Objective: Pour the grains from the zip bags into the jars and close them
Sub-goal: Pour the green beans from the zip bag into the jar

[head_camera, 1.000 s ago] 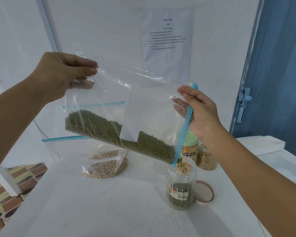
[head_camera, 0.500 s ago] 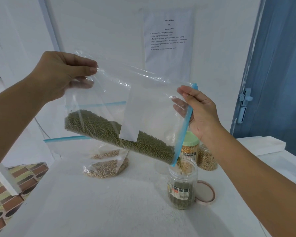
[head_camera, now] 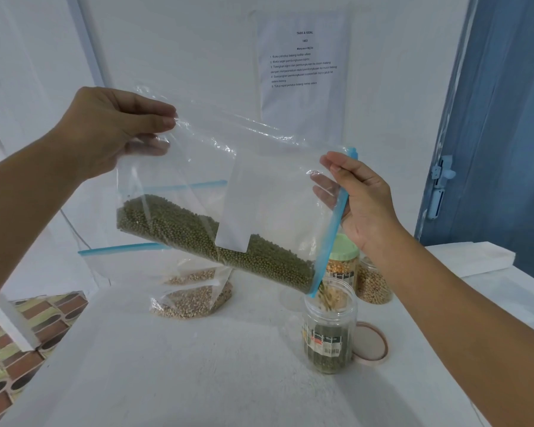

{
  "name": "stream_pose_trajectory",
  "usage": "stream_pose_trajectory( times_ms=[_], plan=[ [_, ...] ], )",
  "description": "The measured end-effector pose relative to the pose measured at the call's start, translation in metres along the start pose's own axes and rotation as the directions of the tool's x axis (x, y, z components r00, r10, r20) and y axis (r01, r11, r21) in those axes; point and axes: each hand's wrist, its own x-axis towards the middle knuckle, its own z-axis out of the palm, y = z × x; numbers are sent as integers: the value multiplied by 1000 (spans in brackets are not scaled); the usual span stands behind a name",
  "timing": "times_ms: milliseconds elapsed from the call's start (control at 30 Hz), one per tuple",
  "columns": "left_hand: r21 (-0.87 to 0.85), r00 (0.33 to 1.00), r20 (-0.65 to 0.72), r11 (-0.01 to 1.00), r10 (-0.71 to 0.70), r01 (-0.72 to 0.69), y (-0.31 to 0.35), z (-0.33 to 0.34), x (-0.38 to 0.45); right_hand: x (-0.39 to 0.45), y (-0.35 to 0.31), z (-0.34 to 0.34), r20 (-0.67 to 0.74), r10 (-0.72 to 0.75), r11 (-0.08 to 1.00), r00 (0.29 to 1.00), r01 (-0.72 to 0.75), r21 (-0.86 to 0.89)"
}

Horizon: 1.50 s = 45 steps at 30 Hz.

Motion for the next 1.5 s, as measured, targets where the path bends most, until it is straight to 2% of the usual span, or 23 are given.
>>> stream_pose_trajectory(
  times_ms=[1500],
  plan=[
    [10, 999, 40, 1000, -13, 13, 4, 14, 5, -1, -2, -13, -41, 3, 1000, 999, -2, 15]
  ],
)
